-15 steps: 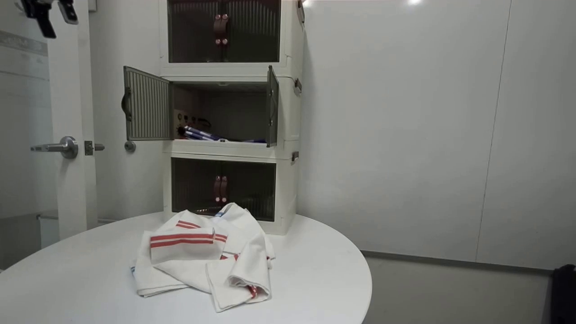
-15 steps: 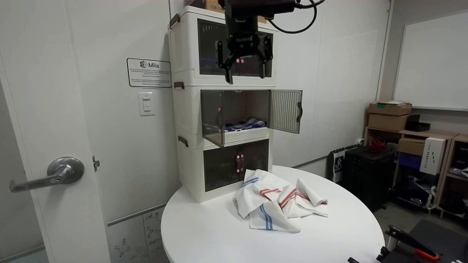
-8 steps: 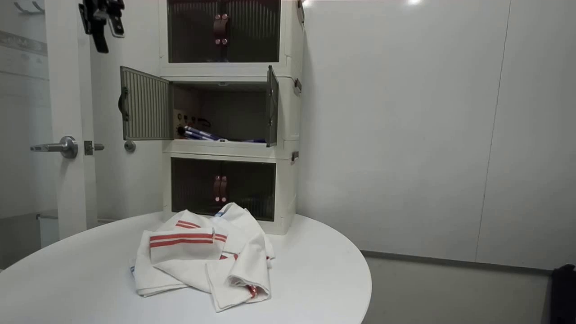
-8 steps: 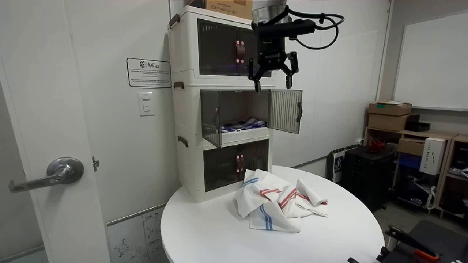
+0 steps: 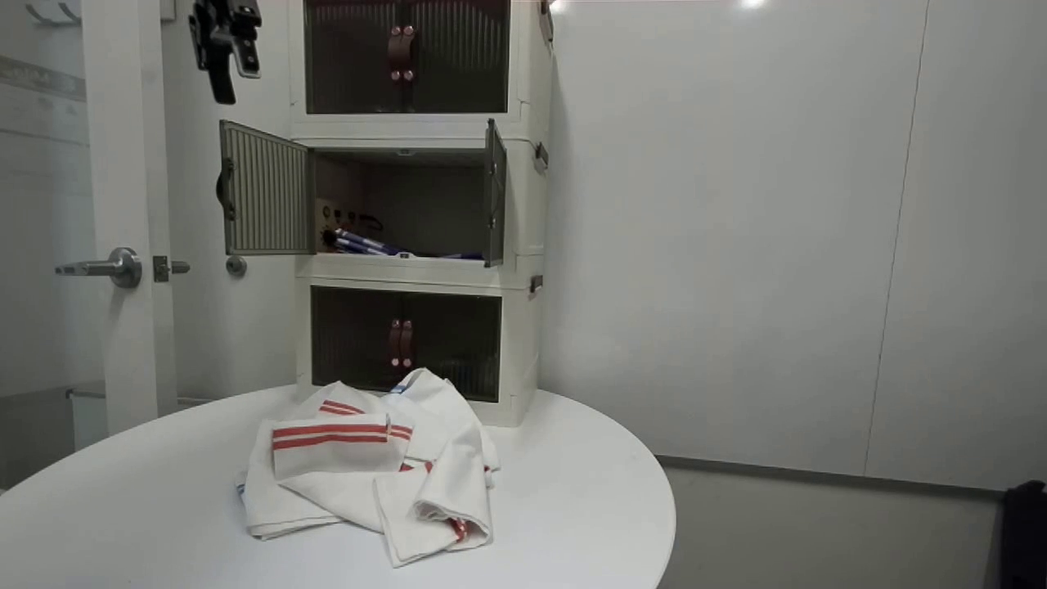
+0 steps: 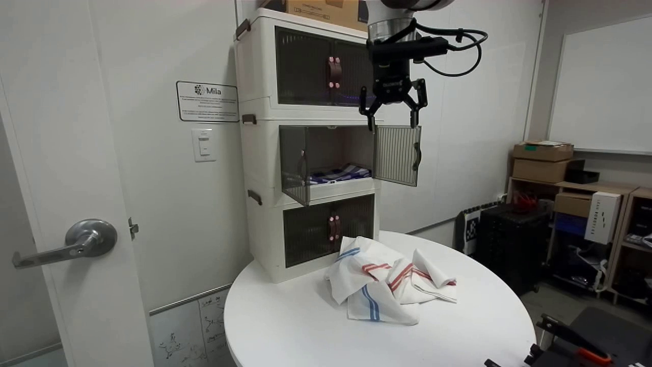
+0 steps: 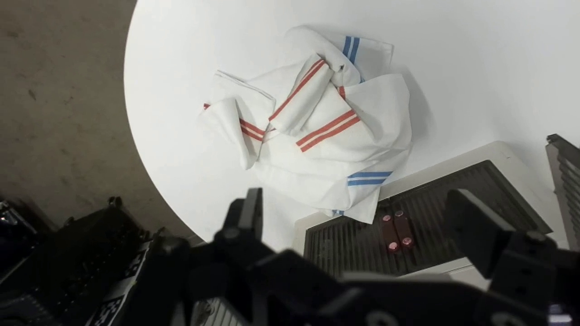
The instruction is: Open the left door of the middle shelf
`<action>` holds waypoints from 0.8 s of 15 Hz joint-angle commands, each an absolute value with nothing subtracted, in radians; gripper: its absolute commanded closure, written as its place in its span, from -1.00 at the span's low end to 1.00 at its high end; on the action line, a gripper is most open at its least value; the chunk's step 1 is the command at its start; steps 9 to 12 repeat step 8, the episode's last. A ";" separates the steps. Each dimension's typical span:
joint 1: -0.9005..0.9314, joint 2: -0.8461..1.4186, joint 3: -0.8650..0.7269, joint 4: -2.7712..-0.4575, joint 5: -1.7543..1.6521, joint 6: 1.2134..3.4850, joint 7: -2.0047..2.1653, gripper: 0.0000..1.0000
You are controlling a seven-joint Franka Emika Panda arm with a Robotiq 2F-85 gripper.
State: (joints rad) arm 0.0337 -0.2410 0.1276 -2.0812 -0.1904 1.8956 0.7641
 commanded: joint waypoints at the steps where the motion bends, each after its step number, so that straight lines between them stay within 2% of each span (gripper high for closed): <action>1: -0.021 -0.287 0.077 -2.148 -0.211 1.916 0.723 -1.00; 3: -0.059 -0.299 0.032 -2.183 -0.221 1.935 0.685 -1.00; 4: -0.034 -0.256 0.074 -2.124 -0.209 1.902 0.731 -1.00; 12: -0.075 -0.271 0.030 -2.161 -0.209 1.922 0.682 -1.00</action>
